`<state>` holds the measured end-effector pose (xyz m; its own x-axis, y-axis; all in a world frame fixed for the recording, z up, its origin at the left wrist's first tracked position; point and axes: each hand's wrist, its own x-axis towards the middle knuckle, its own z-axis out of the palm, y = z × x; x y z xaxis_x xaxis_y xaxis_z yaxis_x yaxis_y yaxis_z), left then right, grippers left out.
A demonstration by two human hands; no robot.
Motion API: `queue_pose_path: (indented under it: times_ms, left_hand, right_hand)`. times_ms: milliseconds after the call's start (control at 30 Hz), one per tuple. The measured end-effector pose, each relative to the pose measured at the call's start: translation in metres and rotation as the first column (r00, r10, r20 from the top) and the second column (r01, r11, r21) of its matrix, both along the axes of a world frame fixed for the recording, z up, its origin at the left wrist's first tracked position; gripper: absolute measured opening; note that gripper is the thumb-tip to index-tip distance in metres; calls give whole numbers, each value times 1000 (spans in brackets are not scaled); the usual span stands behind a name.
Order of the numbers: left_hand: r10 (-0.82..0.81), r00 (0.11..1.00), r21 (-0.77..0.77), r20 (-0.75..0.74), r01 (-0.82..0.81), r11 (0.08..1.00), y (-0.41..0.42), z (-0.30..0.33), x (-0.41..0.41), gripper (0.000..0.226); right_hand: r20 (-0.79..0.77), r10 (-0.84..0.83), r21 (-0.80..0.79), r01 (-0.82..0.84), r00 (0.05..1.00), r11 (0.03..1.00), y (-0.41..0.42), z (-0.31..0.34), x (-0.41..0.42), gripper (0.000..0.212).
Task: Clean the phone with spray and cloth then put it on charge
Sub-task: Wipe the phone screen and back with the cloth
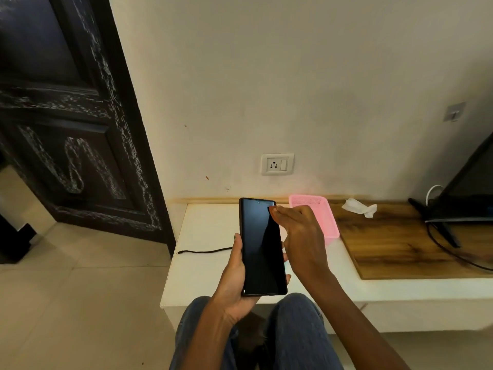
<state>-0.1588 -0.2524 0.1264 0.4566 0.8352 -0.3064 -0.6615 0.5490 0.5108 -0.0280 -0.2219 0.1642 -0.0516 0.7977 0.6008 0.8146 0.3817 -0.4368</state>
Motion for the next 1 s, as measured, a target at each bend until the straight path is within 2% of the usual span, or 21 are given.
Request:
queue_pose_path:
  times_ms: [33, 67, 133, 233, 433, 567, 767, 1000]
  left_hand:
    - [-5, 1000, 2, -2, 5, 1000, 1, 1, 1, 63]
    - [-9, 1000, 3, -6, 9, 1000, 1, 2, 1, 62]
    - [-7, 1000, -4, 2, 7, 1000, 2, 3, 2, 61]
    - [7, 1000, -10, 26, -7, 1000, 1, 1, 1, 62]
    - [79, 997, -34, -4, -79, 996, -2, -7, -5, 52]
    - [63, 997, -31, -35, -64, 997, 0, -5, -3, 49]
    - [65, 998, -32, -12, -65, 997, -1, -9, -7, 50]
    - [125, 985, 12, -123, -124, 992, 2, -17, -12, 49]
  right_hand:
    - [-47, -14, -53, 11, 999, 999, 4, 2, 0, 31]
    - [-23, -49, -43, 48, 999, 998, 8, 7, -2, 29]
    - [73, -56, 8, 55, 996, 998, 14, 12, -4, 34]
    - [89, -21, 16, 19, 996, 1000, 14, 11, -7, 38]
    - [85, -4, 31, 1, 996, 1000, -10, -13, -11, 32]
    - [114, -38, 17, 36, 993, 999, 9, 0, -13, 47]
    - [177, -28, 48, 20, 984, 999, 15, 8, -17, 49]
    - [231, 37, -34, -30, 972, 999, -19, -19, -19, 59]
